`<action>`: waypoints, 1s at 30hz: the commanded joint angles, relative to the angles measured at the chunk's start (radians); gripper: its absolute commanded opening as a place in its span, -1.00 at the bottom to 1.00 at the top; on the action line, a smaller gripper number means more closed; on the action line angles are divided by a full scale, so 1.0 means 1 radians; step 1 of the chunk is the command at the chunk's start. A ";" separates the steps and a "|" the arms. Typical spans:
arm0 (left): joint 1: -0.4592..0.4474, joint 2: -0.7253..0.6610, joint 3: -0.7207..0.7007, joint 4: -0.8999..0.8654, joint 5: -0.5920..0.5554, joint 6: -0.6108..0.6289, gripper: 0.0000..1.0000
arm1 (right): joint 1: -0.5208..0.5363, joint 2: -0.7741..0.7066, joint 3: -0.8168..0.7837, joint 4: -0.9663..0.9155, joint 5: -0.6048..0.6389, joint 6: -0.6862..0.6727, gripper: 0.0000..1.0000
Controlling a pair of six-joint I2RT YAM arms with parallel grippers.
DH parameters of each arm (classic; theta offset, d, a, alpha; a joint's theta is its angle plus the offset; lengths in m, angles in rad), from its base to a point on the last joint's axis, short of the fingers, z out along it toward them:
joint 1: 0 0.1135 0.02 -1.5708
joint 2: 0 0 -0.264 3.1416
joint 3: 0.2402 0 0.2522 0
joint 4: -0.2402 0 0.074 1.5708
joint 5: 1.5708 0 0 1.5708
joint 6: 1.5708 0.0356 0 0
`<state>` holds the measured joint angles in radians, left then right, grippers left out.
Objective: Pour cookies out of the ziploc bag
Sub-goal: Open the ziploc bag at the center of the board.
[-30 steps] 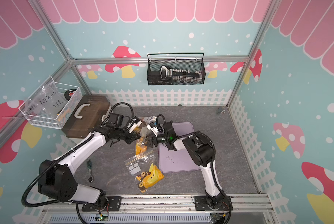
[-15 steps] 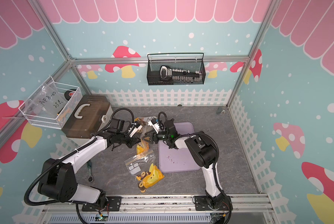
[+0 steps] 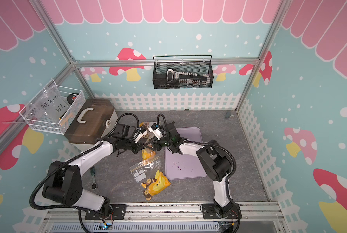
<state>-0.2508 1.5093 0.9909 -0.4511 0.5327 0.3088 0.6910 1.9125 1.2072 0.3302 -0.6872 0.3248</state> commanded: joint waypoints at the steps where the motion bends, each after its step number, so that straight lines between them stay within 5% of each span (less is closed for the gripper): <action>1: 0.007 0.003 -0.012 0.044 0.037 -0.004 -1.00 | 0.030 -0.041 0.032 -0.120 0.060 -0.088 0.15; 8: 0.019 0.002 -0.015 0.055 0.059 -0.008 -1.00 | 0.056 -0.055 0.020 -0.145 0.113 -0.109 0.16; 19: 0.028 0.002 -0.015 0.055 0.069 -0.005 -1.00 | -0.064 -0.247 -0.180 -0.079 0.100 -0.116 0.24; 30: 0.029 0.002 -0.016 0.056 0.081 -0.006 -1.00 | -0.066 -0.098 -0.105 -0.090 -0.017 -0.113 0.16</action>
<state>-0.2291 1.5093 0.9863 -0.4145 0.5884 0.2943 0.6106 1.7756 1.0569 0.2371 -0.6460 0.2325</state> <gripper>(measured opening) 0.043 0.580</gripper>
